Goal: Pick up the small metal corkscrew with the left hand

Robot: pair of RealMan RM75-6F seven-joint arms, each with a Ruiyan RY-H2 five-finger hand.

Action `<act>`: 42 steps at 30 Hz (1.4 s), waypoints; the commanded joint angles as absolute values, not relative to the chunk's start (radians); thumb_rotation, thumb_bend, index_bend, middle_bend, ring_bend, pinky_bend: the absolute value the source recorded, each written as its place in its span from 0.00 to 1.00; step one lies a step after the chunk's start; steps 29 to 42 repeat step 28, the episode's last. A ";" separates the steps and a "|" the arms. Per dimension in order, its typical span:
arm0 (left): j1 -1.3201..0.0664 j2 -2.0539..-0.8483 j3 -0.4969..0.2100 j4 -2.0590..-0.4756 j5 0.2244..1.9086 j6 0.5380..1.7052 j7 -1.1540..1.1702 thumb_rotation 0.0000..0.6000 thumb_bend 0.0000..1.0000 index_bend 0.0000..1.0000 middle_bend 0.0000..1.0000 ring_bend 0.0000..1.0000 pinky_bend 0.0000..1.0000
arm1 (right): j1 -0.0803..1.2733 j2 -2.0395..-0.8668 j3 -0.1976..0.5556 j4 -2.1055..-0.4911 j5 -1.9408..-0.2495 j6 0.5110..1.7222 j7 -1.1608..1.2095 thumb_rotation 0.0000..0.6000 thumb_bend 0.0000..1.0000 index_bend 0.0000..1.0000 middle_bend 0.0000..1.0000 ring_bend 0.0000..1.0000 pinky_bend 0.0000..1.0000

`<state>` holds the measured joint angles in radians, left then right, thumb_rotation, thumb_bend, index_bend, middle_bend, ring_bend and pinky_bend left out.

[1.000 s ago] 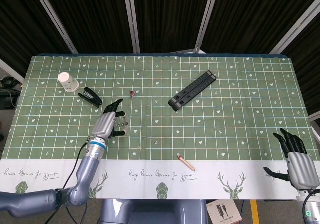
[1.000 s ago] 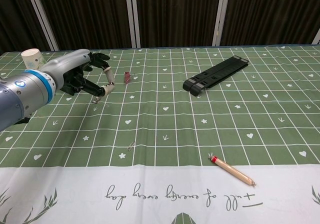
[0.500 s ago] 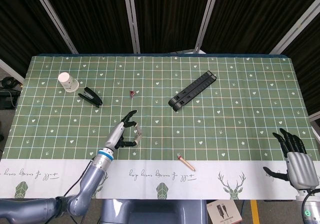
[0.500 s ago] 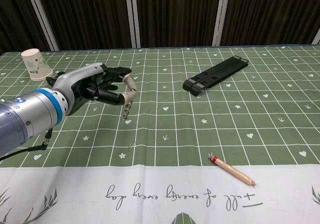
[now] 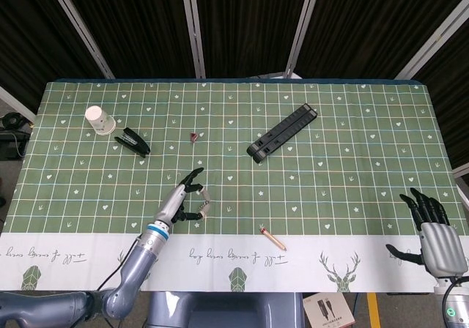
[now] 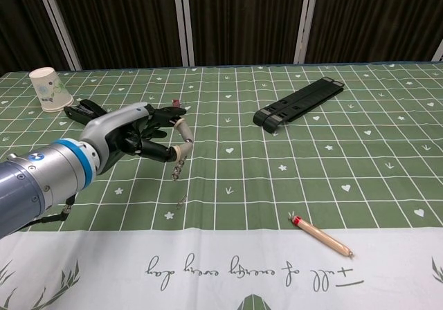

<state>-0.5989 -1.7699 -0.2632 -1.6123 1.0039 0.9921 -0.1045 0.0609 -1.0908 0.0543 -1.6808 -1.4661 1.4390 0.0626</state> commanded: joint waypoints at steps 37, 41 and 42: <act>-0.604 -1.821 -0.243 -1.551 1.014 0.972 -0.097 1.00 0.43 0.62 0.00 0.00 0.00 | 0.060 -1.089 0.053 -1.684 -1.469 1.441 0.062 1.00 0.04 0.12 0.00 0.00 0.03; -0.604 -1.821 -0.243 -1.551 1.014 0.972 -0.097 1.00 0.43 0.62 0.00 0.00 0.00 | 0.060 -1.089 0.053 -1.684 -1.469 1.441 0.062 1.00 0.04 0.12 0.00 0.00 0.03; -0.604 -1.821 -0.243 -1.551 1.014 0.972 -0.097 1.00 0.43 0.62 0.00 0.00 0.00 | 0.060 -1.089 0.053 -1.684 -1.469 1.441 0.062 1.00 0.04 0.12 0.00 0.00 0.03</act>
